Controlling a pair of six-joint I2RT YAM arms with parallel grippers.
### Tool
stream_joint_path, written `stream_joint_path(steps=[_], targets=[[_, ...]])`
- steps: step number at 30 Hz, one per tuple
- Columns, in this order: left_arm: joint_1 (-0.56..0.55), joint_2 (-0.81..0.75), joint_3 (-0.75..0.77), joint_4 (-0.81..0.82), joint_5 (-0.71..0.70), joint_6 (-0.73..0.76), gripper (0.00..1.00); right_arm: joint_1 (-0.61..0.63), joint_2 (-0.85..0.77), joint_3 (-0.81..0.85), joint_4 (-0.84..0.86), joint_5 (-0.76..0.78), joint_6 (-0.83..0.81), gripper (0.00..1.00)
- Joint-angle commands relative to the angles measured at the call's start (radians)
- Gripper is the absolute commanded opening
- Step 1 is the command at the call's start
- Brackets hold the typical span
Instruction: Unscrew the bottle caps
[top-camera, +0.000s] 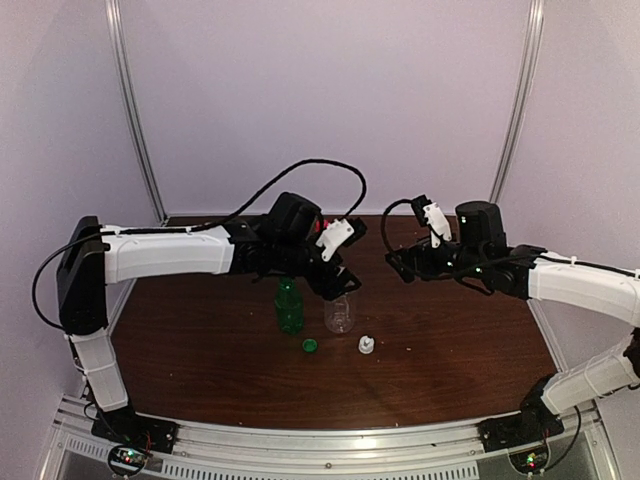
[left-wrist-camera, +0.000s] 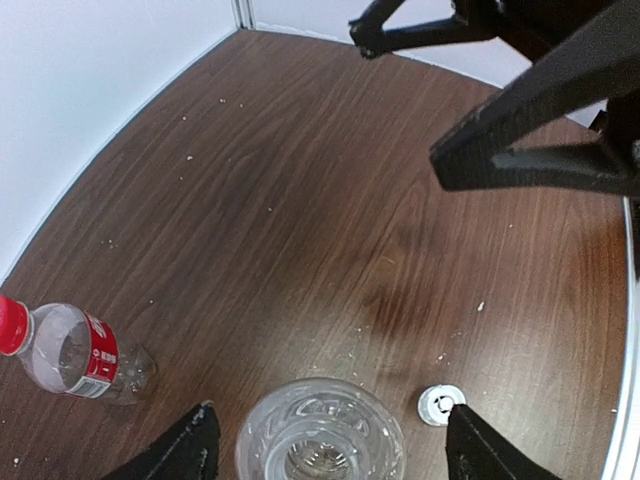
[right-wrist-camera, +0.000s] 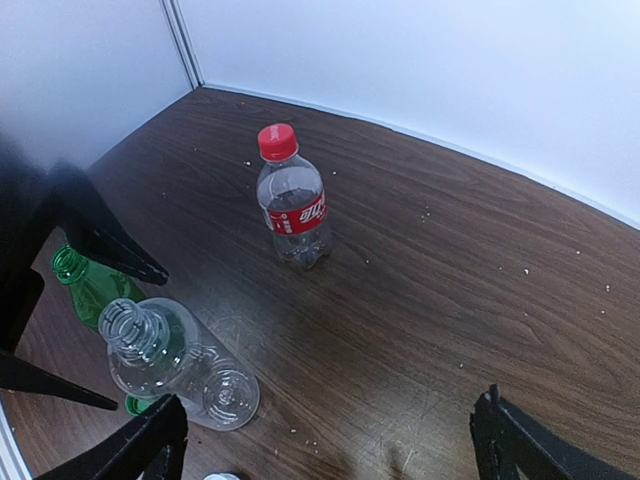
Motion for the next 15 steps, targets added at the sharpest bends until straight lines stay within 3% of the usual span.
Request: stream_joint_path(steps=[1,9,15], targets=[[0.046,-0.093,0.022,0.072,0.062,-0.059,0.81,-0.008,-0.029,-0.021,0.007,0.024,0.009,1.00],[0.137,-0.108,0.056,0.083,0.014,-0.095,0.86,-0.010,-0.033,-0.032,0.017,0.026,0.014,1.00],[0.189,-0.014,0.170,0.037,-0.035,-0.073,0.87,-0.011,-0.028,-0.029,0.021,0.016,0.012,1.00]])
